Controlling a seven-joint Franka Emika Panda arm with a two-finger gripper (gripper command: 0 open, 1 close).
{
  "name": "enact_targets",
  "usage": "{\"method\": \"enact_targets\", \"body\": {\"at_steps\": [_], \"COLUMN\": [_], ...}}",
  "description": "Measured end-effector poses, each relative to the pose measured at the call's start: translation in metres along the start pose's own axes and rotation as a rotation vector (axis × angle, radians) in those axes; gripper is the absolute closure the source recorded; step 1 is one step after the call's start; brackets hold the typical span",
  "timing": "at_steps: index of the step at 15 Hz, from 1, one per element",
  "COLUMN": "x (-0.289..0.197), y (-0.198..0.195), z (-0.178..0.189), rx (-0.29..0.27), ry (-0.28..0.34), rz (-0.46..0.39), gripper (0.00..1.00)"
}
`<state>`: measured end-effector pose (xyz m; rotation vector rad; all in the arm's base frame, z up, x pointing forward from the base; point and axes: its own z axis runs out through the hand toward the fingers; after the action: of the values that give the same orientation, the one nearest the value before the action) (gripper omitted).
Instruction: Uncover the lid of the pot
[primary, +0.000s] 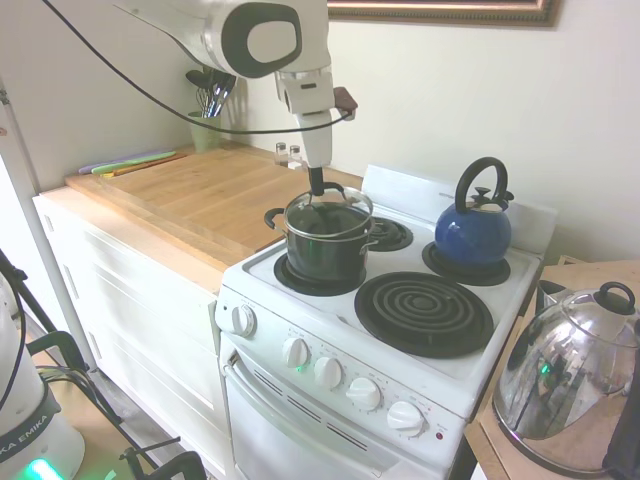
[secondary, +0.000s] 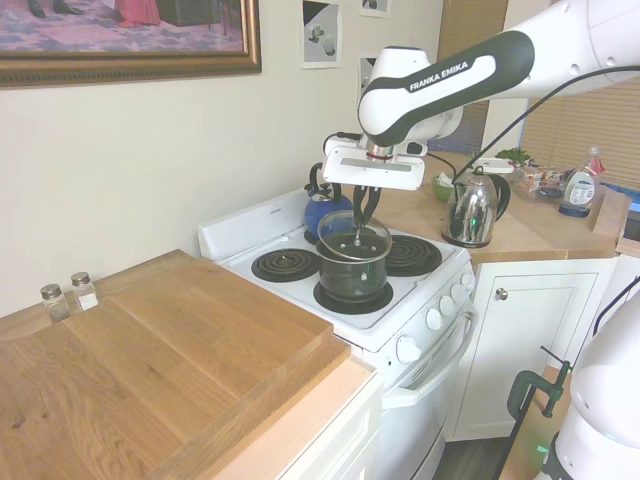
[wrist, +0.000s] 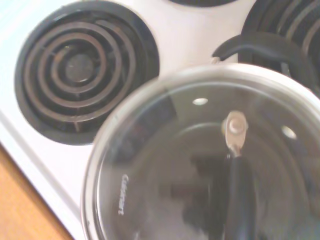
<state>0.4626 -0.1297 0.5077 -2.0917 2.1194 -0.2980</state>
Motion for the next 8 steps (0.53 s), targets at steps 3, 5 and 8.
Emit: {"method": "enact_targets", "body": {"at_steps": [3,5,8], "x": [-0.012,-0.023,-0.066], "y": [0.006,0.010,0.017], "z": [-0.027,-0.048,-0.079], "rx": [0.021,0.038,0.054], "ry": [0.014,0.038,0.086], "rz": [-0.016,-0.030,-0.067], "gripper": [1.00,1.00,1.00]}}
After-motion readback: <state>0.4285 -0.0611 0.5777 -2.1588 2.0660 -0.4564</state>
